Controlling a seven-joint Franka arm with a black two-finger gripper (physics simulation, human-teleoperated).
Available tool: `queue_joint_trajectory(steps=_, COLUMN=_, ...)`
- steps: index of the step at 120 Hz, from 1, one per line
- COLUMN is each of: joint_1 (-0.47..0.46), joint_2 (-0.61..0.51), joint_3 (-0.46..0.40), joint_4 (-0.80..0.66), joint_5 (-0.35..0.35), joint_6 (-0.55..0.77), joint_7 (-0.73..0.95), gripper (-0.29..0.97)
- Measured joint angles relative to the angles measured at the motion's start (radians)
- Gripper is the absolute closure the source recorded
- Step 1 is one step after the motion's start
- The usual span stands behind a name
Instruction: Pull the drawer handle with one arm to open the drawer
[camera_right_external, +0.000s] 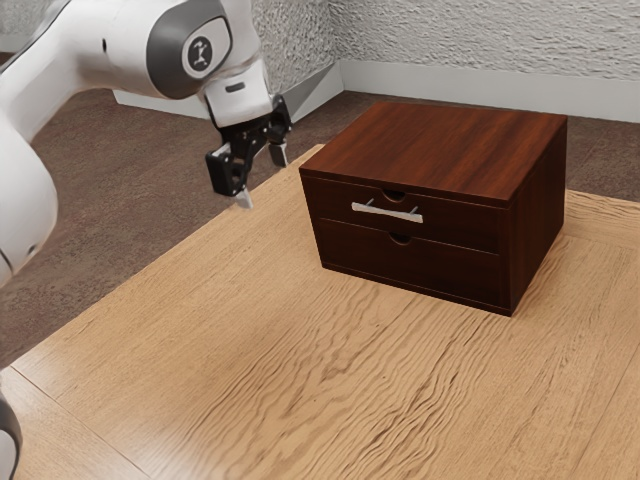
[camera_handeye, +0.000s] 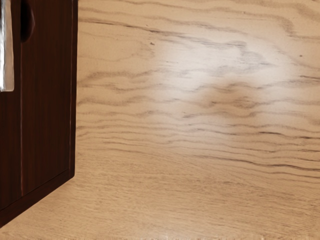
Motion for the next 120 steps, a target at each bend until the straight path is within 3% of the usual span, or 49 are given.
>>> queue_joint_trajectory(steps=59, joint_1=0.004, joint_2=0.010, joint_3=-0.026, joint_4=-0.087, joint_5=0.075, joint_6=0.209, joint_7=0.146, gripper=0.00)
queue_joint_trajectory(steps=93, joint_1=-0.022, joint_2=0.032, joint_3=-0.041, joint_4=-0.123, joint_5=0.133, joint_6=0.315, joint_7=0.182, gripper=0.23)
queue_joint_trajectory(steps=120, joint_1=-0.012, joint_2=0.051, joint_3=-0.100, joint_4=-0.136, joint_5=0.142, joint_6=0.379, joint_7=0.199, gripper=0.30)
